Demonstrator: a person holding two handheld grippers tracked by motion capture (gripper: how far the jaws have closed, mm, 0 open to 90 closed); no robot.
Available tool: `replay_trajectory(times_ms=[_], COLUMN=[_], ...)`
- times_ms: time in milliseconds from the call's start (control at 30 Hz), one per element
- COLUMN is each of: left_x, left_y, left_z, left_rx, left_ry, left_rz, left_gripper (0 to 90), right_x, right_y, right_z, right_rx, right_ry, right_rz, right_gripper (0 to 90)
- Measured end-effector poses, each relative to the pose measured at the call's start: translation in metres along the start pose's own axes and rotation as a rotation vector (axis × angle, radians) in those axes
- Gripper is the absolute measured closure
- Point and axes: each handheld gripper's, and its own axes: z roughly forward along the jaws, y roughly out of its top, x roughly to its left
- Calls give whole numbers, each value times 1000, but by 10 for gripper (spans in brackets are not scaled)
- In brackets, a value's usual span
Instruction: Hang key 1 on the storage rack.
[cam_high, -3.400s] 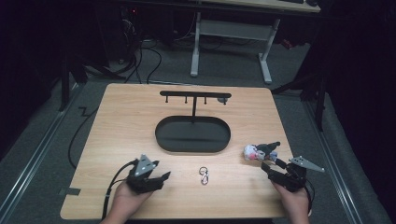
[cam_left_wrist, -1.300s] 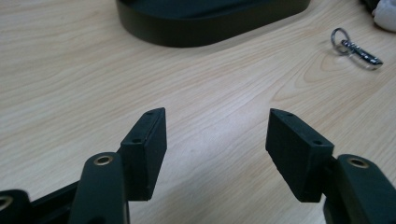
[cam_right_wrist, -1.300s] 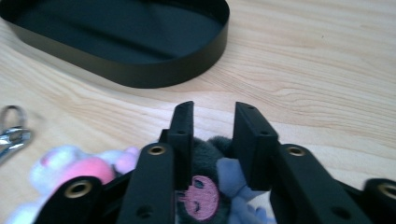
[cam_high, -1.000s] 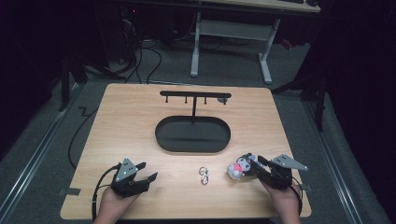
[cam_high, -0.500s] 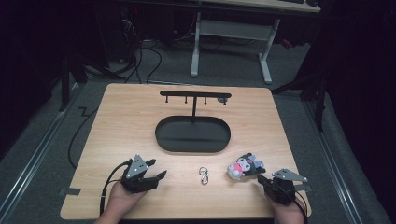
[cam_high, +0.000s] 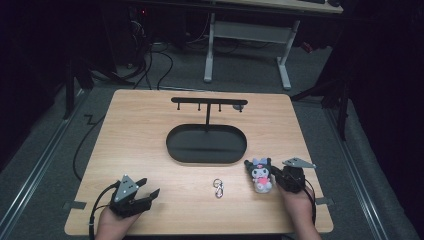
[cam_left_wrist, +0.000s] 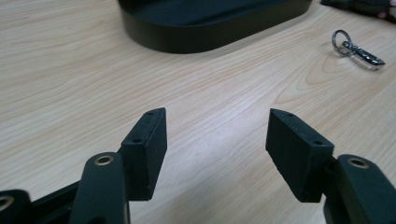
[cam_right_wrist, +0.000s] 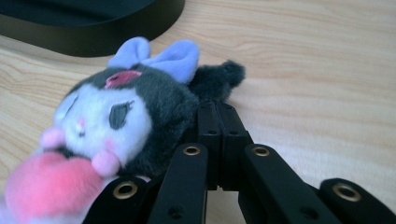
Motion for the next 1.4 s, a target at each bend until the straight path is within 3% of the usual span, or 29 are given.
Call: replay_trajectory(times_ms=[200, 233, 300, 333, 400, 433, 467, 567, 700, 1067, 1400], left_x=[5, 5, 5, 3, 2, 0, -1, -2, -1, -8, -11], left_y=[-2, -1, 1, 2, 2, 3, 3, 4, 7, 18, 24], left_z=[-5, -4, -1, 1, 3, 4, 5, 5, 6, 21, 29], left_rx=[-14, -15, -12, -9, -7, -4, -4, -3, -12, -20, -27], left_ry=[11, 13, 9, 4, 1, -6, -9, -14, -25, -73, -98], left_rz=[-23, -19, -7, 1, 8, 19, 21, 30, 28, 56, 68], left_gripper=[394, 394, 393, 393, 393, 392, 392, 392, 392, 392, 392], right_x=[9, 17, 23, 35, 40, 53, 57, 65, 65, 37, 40], right_y=[6, 8, 8, 9, 9, 9, 9, 7, 5, -21, -25], right_z=[-19, -30, -34, -40, -40, -38, -35, -27, -25, -50, -55], right_rx=[-64, -96, -109, -124, -123, -106, -96, -58, -48, -37, -52], right_ry=[9, 29, 49, 87, 104, 136, 150, 158, 132, 124, 129], right_rz=[-44, -57, -60, -79, -89, -119, -132, -157, -166, -76, -98], right_gripper=[884, 876, 871, 866, 862, 860, 860, 860, 866, 860, 742])
